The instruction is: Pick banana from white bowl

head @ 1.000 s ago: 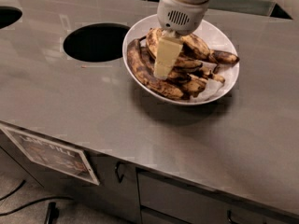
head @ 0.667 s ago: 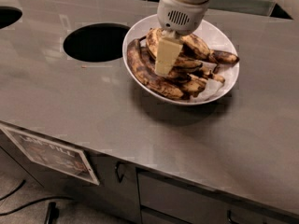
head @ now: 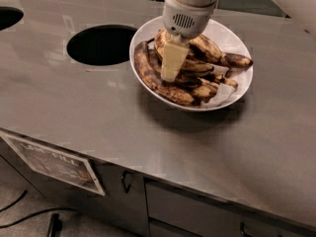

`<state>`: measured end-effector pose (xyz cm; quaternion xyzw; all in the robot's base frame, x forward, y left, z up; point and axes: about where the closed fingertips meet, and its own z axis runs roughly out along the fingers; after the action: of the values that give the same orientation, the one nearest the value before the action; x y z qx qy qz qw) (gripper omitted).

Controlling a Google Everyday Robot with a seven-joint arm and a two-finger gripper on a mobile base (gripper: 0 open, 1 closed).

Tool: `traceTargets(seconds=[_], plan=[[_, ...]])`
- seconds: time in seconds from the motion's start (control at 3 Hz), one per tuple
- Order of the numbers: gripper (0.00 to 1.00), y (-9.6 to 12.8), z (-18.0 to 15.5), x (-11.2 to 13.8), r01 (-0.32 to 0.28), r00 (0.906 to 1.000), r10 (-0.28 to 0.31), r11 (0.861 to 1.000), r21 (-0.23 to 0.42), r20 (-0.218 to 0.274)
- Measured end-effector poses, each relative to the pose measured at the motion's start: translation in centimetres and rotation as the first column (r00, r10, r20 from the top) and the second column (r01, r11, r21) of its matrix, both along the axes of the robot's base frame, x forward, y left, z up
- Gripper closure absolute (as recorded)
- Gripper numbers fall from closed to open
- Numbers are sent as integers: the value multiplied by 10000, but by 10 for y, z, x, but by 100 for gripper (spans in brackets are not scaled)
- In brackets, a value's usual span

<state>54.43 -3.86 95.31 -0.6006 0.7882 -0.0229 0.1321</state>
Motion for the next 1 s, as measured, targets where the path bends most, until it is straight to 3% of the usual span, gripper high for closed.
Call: traceTargets(seconds=[0.33, 1.0], plan=[[47, 1, -1, 2, 32, 10000, -32, 10000, -5, -14], [90, 1, 1, 2, 91, 10000, -91, 10000, -25, -11]])
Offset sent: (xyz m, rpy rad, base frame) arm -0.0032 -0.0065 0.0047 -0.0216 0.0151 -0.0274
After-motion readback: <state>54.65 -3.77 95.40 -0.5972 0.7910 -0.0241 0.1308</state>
